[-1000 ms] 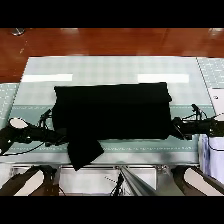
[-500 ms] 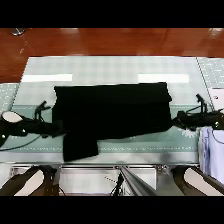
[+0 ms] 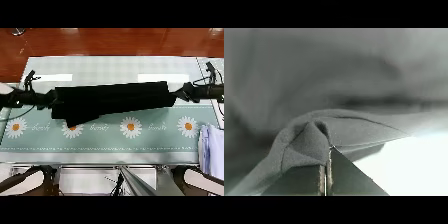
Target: Fold the shirts.
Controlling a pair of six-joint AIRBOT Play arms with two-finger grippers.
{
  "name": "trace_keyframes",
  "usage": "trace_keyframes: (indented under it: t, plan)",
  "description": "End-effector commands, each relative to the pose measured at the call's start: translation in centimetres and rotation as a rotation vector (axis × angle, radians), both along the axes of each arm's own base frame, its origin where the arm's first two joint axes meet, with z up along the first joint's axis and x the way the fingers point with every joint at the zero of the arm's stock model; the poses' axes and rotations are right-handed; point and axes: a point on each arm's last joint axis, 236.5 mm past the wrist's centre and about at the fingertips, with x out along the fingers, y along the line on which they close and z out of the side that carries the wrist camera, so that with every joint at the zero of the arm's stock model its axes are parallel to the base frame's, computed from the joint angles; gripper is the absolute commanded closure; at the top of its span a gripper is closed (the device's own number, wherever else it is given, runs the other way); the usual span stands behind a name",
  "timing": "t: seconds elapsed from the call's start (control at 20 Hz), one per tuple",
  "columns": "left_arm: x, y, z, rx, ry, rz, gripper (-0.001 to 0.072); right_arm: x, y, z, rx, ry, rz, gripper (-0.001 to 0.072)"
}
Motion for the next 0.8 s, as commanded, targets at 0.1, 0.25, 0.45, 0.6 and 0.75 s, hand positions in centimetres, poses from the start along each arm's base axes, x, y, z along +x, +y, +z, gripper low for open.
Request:
trace_keyframes:
  t: [0.1, 0.25, 0.45, 0.6, 0.75]
  plan:
    - [7.4, -0.5, -0.5, -0.017, 0.002, 0.012, 0.0676, 6.3, 0.3, -2.2, 0.025, 0.021, -0.041, 0.0688]
    - [10.4, 0.2, -0.7, -0.006, -0.017, 0.02, 0.0675, 8.1, -0.5, -3.6, 0.037, 0.044, -0.071, 0.0687]
    - [11.7, 0.4, -2.9, -0.006, 0.011, 0.021, 0.0672, 9.7, -0.7, -5.5, 0.07, 0.063, -0.112, 0.0686]
    - [11.4, 1.0, -3.1, -0.003, 0.024, -0.005, 0.0003, 10.2, -1.1, -6.1, 0.093, 0.064, -0.139, 0.0076]
    - [7.5, 6.8, -2.2, 0.119, 0.165, -0.094, 0.0004, 9.3, -4.4, -4.7, 0.062, 0.066, -0.127, 0.0086]
